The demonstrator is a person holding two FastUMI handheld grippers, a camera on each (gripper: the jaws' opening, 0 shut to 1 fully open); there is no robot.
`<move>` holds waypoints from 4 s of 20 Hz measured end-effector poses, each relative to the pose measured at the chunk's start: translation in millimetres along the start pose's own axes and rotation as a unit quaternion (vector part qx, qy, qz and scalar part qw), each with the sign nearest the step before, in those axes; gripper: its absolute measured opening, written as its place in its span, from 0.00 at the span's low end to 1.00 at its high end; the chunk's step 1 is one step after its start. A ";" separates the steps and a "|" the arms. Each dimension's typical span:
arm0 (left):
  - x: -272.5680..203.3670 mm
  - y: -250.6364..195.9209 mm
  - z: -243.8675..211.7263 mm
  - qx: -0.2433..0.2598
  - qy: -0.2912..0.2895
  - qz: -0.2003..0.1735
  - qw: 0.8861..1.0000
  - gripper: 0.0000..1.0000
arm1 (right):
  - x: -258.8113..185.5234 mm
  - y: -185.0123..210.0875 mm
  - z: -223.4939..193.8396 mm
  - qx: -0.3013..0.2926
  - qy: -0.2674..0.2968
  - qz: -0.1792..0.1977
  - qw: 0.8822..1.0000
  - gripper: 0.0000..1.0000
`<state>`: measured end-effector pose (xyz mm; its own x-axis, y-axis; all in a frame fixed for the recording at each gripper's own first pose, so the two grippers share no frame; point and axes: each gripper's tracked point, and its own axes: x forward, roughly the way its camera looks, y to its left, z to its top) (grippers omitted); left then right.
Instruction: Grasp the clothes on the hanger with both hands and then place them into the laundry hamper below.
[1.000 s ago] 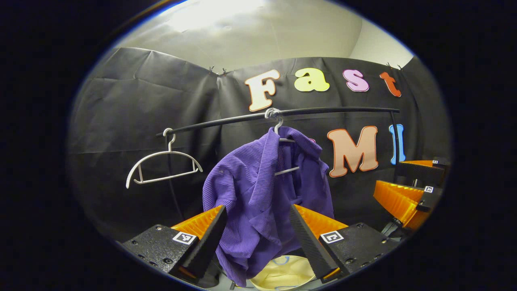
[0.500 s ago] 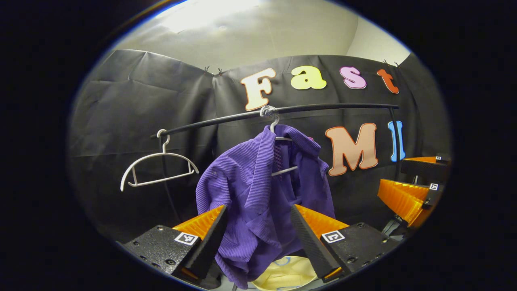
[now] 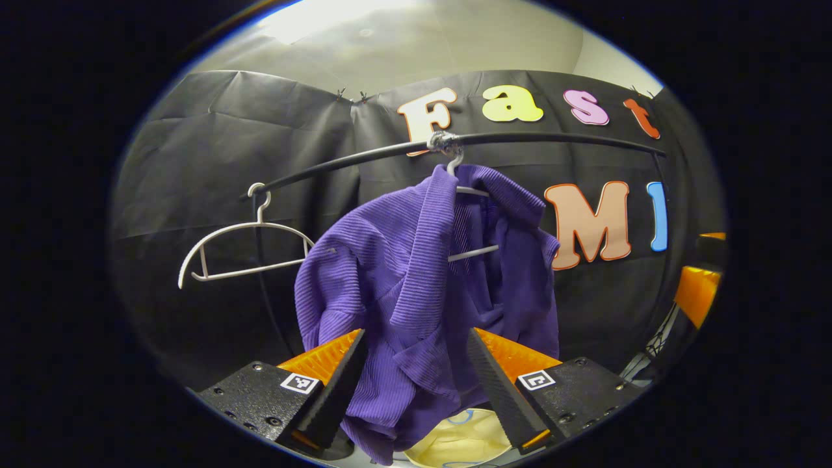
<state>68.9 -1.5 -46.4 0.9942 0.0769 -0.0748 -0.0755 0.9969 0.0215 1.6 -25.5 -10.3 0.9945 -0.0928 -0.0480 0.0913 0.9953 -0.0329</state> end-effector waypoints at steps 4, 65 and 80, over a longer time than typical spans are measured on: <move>30.8 -4.4 -18.5 -0.002 0.009 0.020 1.000 0.97 | -6.1 -11.9 -7.0 -0.007 0.013 -0.019 1.000 0.96; 4.2 143.5 121.4 -0.055 -0.053 0.056 0.996 0.04 | 255.2 -4.0 -17.0 0.014 -0.040 -0.042 0.998 0.13; 23.1 148.6 138.7 -0.080 -0.053 0.007 0.995 0.04 | 323.0 -25.9 5.9 0.016 -0.086 -0.047 0.995 0.12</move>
<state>91.3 146.2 93.3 0.9948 0.0975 0.0305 -0.0924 0.9862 -0.1375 320.8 -81.0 -19.1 0.9750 -0.1826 0.1263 0.1837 0.9830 0.0026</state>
